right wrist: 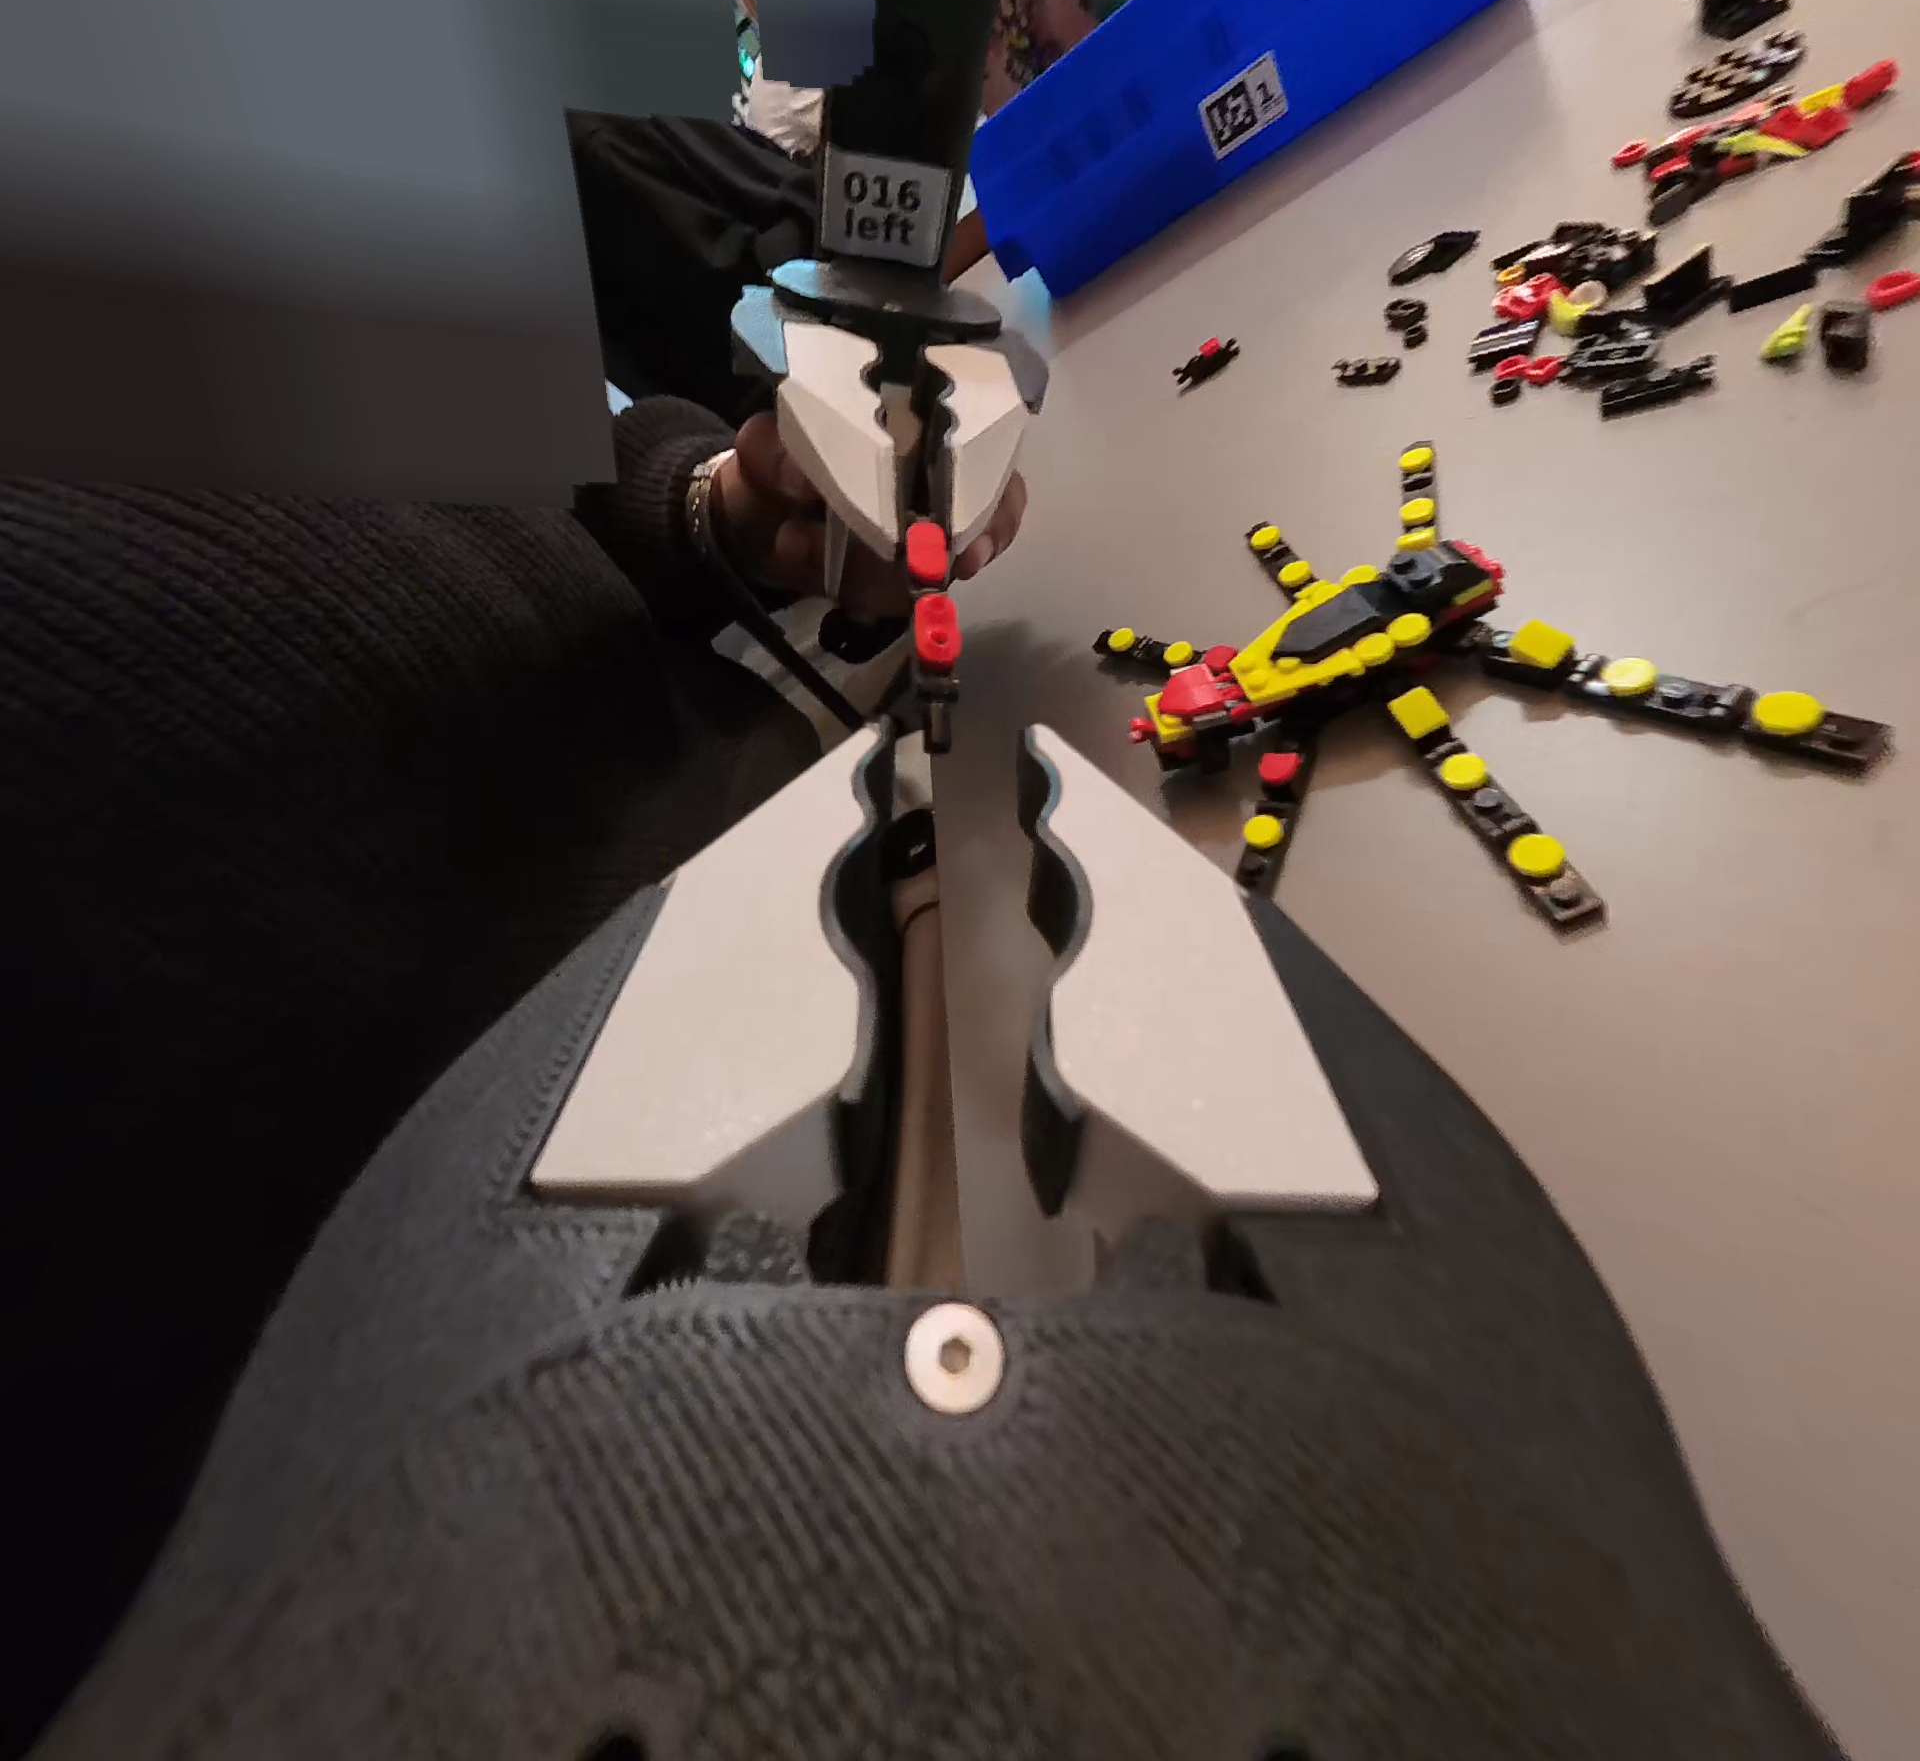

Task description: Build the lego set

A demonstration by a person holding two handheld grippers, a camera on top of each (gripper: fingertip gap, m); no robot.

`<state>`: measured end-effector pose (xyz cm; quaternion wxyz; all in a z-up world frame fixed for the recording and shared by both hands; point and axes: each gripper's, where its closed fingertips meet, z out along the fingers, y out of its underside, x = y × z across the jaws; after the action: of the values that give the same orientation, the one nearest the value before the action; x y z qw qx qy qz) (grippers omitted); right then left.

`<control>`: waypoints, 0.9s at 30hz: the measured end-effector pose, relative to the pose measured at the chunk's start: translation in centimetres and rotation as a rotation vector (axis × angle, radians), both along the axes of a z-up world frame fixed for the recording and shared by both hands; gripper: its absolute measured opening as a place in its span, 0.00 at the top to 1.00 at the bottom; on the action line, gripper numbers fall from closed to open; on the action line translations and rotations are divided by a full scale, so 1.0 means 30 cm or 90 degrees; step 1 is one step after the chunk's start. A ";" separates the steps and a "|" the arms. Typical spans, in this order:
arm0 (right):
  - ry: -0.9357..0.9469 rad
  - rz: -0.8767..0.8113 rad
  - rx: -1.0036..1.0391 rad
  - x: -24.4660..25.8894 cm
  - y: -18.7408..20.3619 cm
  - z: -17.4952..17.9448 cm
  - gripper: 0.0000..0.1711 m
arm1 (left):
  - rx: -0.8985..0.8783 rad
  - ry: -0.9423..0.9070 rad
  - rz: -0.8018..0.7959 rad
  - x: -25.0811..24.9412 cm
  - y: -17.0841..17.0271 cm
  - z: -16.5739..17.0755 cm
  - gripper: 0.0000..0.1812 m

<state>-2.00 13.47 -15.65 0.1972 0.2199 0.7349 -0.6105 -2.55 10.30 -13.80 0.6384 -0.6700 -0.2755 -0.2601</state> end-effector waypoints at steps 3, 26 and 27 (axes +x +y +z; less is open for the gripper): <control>0.017 0.011 0.016 0.015 -0.009 -0.007 0.94 | -0.004 0.005 -0.004 0.005 0.003 -0.001 0.97; 0.082 0.047 0.107 0.051 -0.015 -0.062 0.98 | -0.030 0.015 -0.016 0.018 0.011 -0.021 0.97; 0.080 0.040 0.104 0.045 -0.012 -0.060 0.98 | -0.032 0.009 -0.013 0.014 0.011 -0.024 0.97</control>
<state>-0.64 13.10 -17.45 0.1514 0.1732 0.7999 -0.5543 -2.12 10.64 -14.51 0.6208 -0.6904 -0.2705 -0.2546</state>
